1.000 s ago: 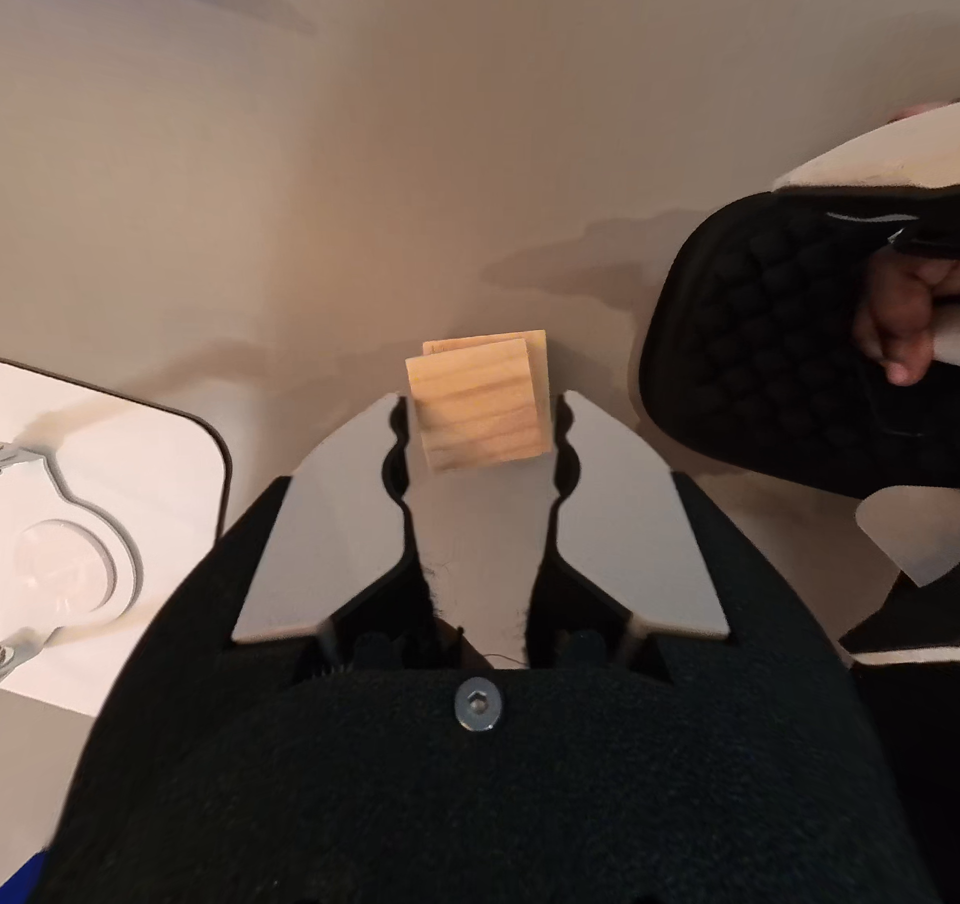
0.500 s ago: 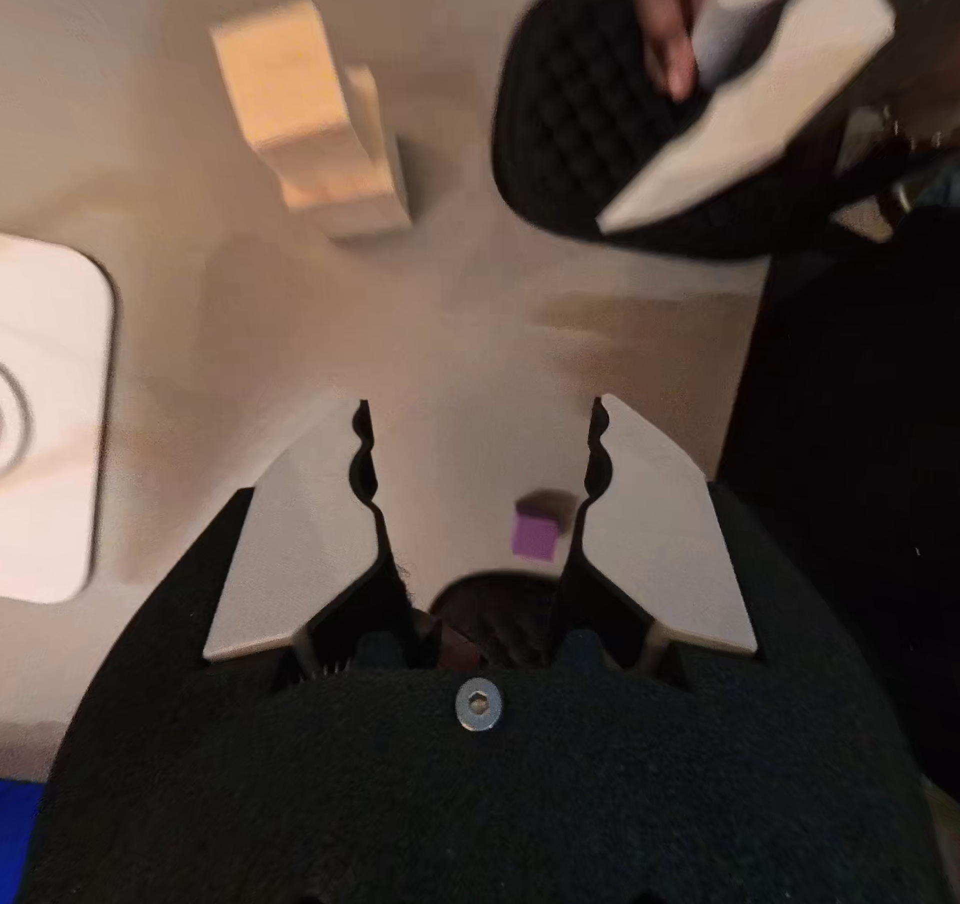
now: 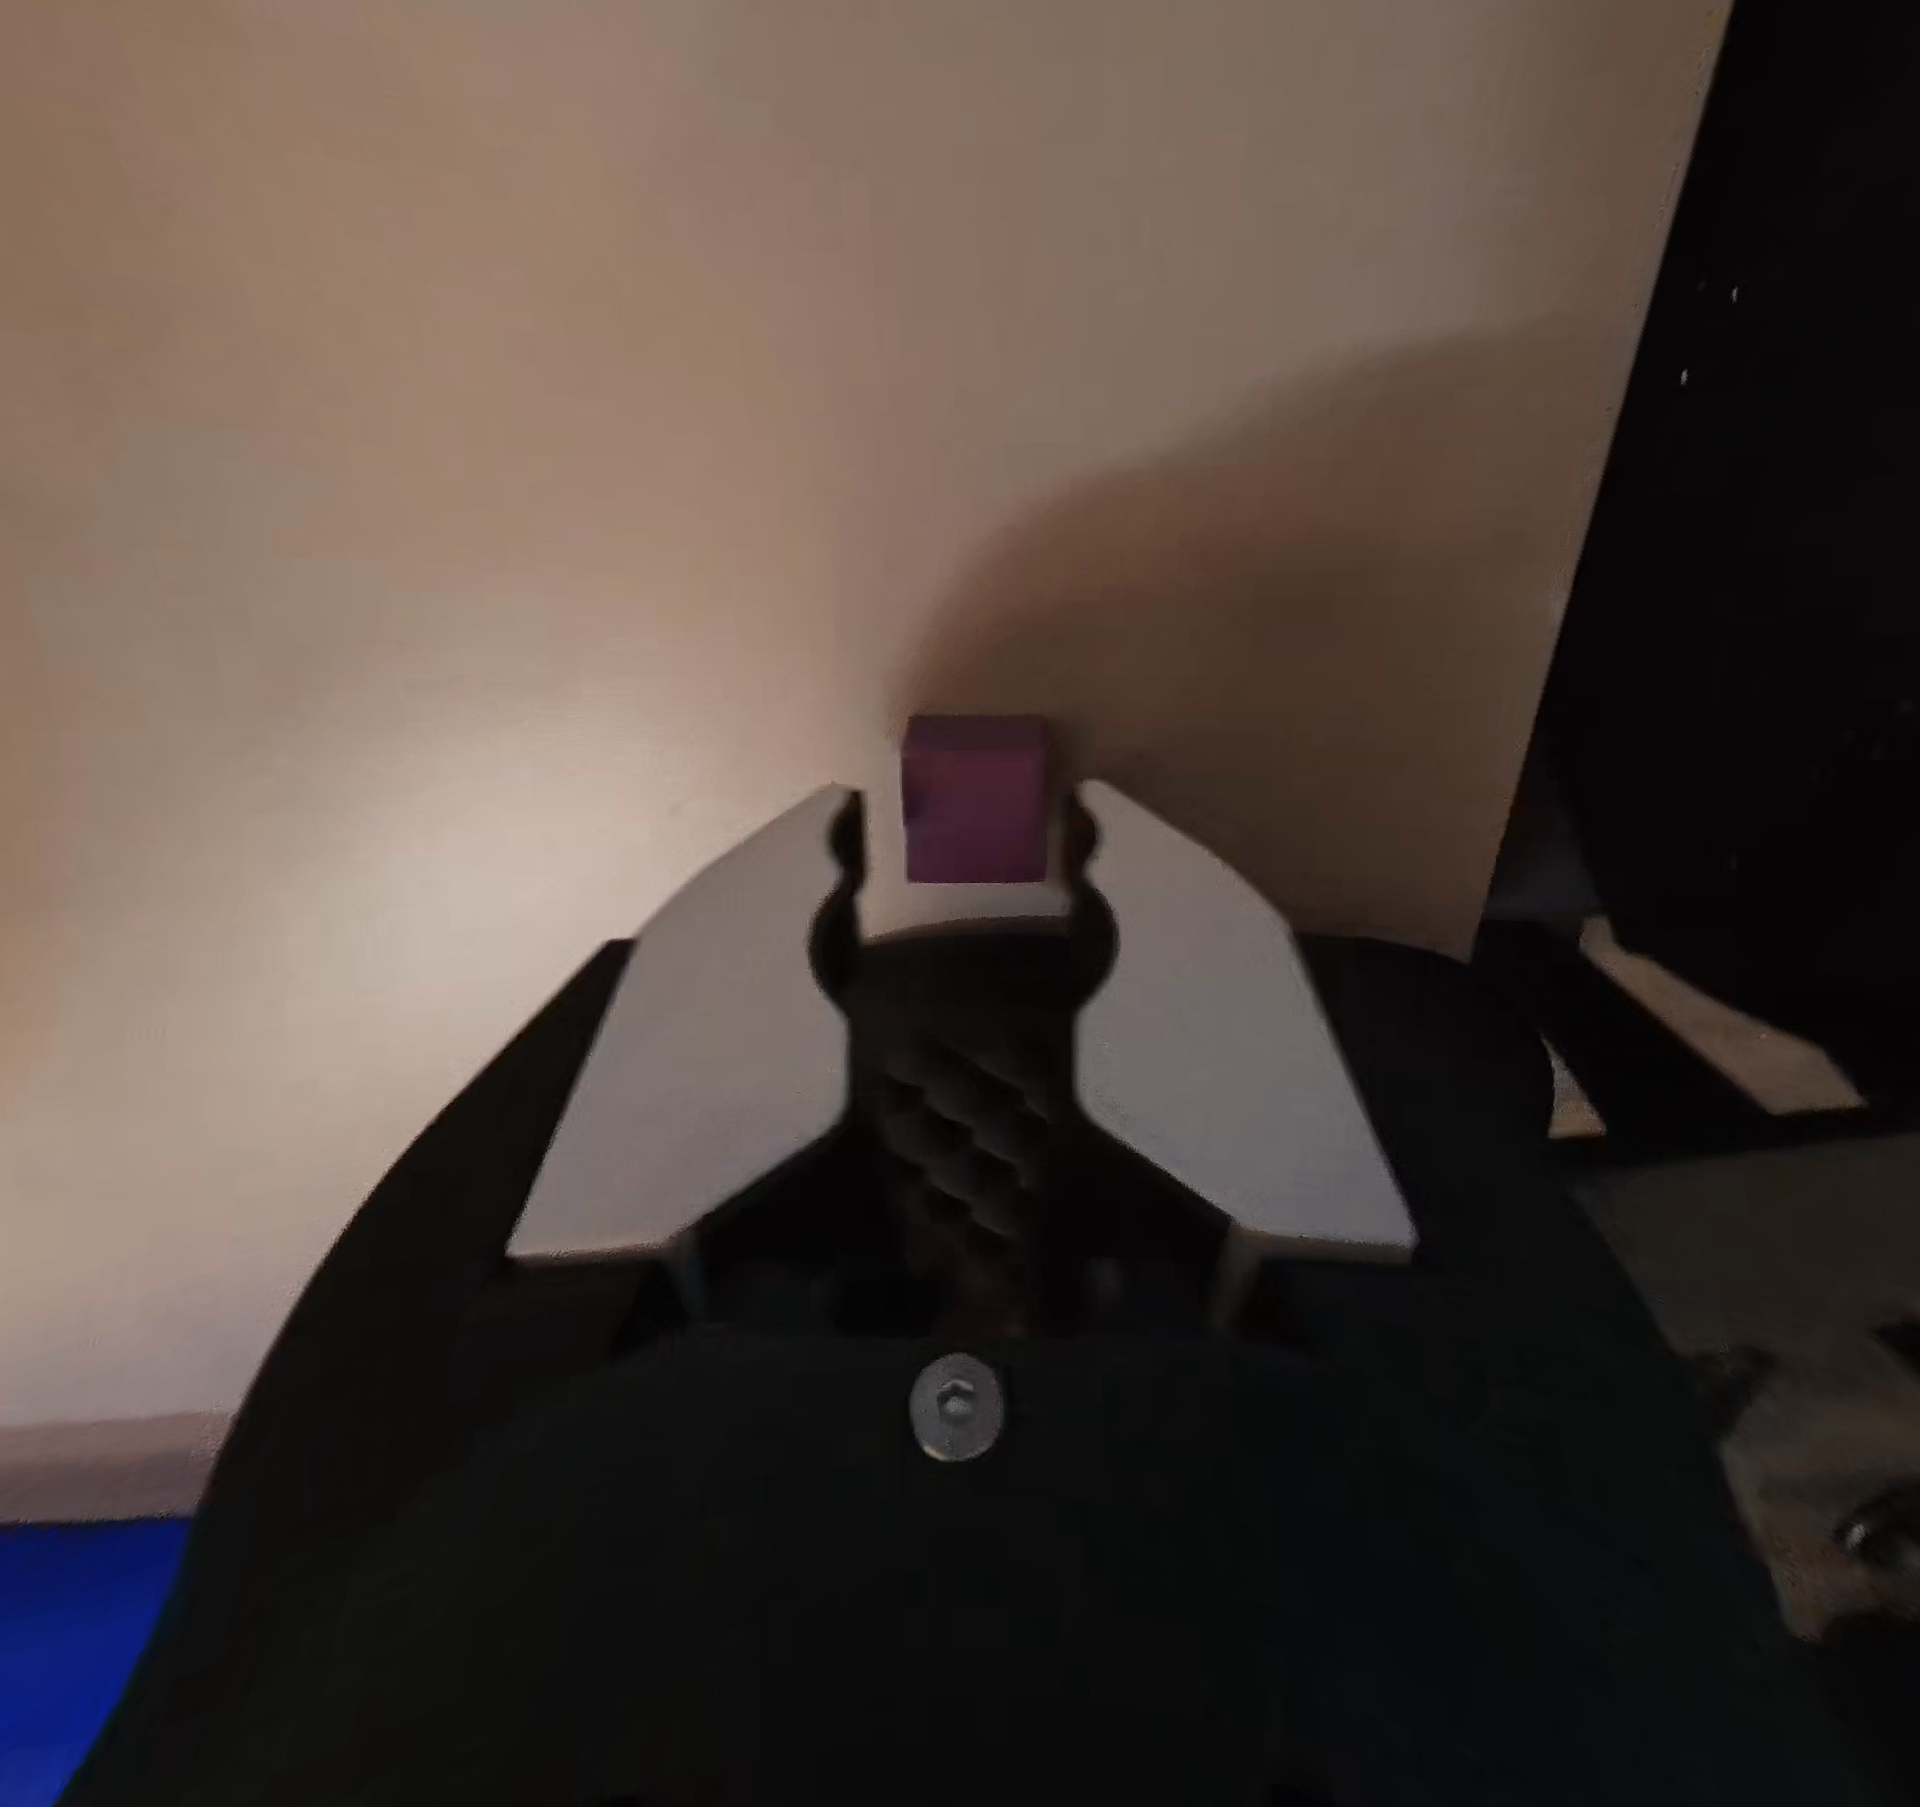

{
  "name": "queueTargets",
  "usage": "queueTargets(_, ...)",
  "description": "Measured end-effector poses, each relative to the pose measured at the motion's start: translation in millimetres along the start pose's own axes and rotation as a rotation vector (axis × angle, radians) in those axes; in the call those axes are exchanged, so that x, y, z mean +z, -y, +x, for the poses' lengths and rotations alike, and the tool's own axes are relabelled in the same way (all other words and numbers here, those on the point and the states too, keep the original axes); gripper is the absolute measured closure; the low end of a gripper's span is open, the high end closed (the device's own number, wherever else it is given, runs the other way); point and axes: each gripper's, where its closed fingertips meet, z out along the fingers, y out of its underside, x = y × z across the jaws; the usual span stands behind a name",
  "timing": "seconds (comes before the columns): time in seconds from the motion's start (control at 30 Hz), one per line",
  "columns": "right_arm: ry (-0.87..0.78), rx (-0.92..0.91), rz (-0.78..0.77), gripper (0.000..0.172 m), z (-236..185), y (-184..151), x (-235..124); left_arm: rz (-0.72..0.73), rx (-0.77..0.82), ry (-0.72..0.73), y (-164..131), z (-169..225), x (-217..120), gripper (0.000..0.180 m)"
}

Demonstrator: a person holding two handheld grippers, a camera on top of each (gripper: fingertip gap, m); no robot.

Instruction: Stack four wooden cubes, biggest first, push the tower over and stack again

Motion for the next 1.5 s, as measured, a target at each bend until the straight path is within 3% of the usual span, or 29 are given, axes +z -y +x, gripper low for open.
queueTargets(0.03,0.000,-0.001,-0.001,0.053,-0.1,-0.1,0.1,-0.013,0.021,-0.019,-0.6,2.1,2.4,0.154)
queueTargets(0.13,0.000,0.003,0.000,0.054,0.2,0.1,0.0,0.019,-0.044,-0.046,14.1,-4.9,-10.0,0.154)
queueTargets(0.3,0.001,0.002,-0.007,0.054,0.1,-0.7,0.7,0.184,-0.220,0.066,81.6,-60.9,-75.3,0.155)
queueTargets(0.4,0.005,-0.002,-0.009,0.055,-0.7,-1.1,0.9,0.172,-0.209,0.161,119.6,-95.6,-102.4,0.155)
queueTargets(0.5,0.004,-0.002,-0.009,0.055,-0.5,-1.2,0.9,0.155,-0.217,0.139,154.0,-113.2,-104.9,0.154)
queueTargets(0.67,0.002,0.010,-0.001,0.055,0.7,-0.4,0.2,0.119,-0.249,0.130,183.7,-131.9,-88.7,0.155)
queueTargets(1.07,0.006,0.017,0.000,0.056,1.1,-0.4,0.3,0.062,-0.257,0.167,188.1,-136.8,-59.7,0.154)
queueTargets(1.2,0.006,0.015,-0.002,0.056,0.8,-0.6,0.5,0.108,-0.258,0.138,193.7,-130.8,-59.4,0.136)
queueTargets(1.37,0.010,0.022,0.005,0.056,1.2,-0.1,-0.2,0.236,-0.262,0.176,191.4,-124.1,-85.4,0.129)
queueTargets(1.5,0.010,0.033,0.009,0.056,2.1,0.3,-0.5,0.413,-0.239,0.200,170.1,-77.0,-120.7,0.125)
